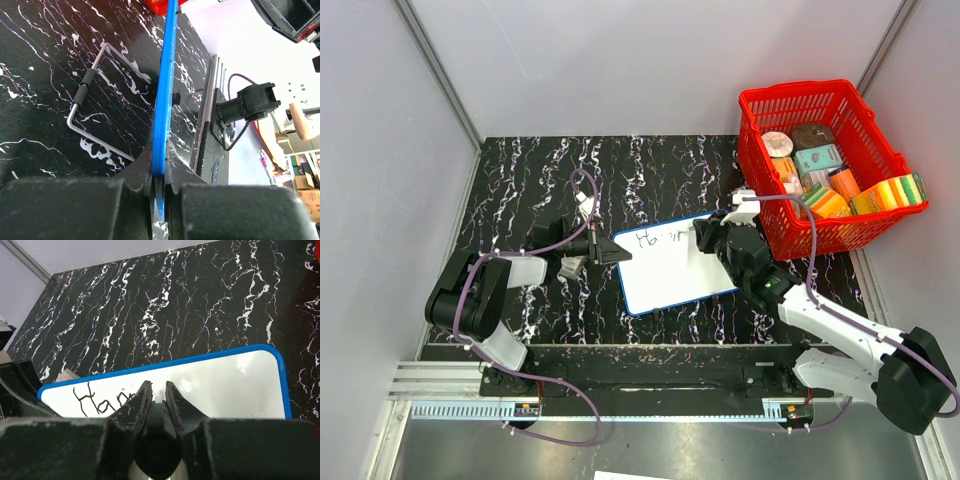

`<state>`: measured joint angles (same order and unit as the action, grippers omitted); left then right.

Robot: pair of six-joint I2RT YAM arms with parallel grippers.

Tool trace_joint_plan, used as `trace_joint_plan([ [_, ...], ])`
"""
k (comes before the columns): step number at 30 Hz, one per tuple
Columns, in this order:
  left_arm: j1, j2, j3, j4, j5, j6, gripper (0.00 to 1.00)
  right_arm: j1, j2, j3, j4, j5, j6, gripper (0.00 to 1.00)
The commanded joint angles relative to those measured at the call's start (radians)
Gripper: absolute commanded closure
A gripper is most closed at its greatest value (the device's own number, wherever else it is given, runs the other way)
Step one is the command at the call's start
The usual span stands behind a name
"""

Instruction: Write a sentence on the whiteboard

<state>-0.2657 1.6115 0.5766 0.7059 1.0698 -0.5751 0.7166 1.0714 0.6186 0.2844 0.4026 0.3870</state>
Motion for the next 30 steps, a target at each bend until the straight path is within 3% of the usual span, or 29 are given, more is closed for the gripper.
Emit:
trace_joint_plan([
  [1,-0.004,-0.001,0.008,-0.034,-0.082,0.132,1.0,-0.011,-0.03,-0.005,-0.008,0.016,-0.008,1.0],
  [30,-0.004,-0.002,0.009,-0.039,-0.082,0.133,1.0,-0.009,-0.122,-0.008,-0.001,-0.016,0.001,1.0],
])
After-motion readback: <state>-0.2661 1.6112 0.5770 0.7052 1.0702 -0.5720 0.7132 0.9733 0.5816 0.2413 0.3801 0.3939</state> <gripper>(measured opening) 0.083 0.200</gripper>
